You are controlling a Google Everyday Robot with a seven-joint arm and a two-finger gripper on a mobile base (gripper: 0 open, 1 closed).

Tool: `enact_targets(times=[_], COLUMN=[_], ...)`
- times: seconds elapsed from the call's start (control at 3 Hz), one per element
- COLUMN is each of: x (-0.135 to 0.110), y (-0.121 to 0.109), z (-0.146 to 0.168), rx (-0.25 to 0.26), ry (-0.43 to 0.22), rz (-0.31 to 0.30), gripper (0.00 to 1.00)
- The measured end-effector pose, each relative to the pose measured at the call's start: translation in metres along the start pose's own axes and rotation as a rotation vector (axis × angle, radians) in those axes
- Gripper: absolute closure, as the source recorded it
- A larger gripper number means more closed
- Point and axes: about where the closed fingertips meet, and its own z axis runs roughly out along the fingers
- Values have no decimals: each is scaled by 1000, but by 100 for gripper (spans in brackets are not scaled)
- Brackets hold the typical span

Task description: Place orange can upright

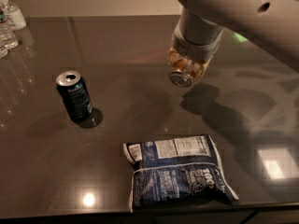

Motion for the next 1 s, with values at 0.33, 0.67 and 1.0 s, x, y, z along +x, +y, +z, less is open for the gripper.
enact_targets(times=[0.33, 0.67, 1.0], x=[-1, 5, 4], y=[-9, -20, -19], z=[-18, -20, -20], rx=[123, 167, 163], ry=[85, 112, 110], rz=[-101, -113, -112], gripper=[100, 100, 100])
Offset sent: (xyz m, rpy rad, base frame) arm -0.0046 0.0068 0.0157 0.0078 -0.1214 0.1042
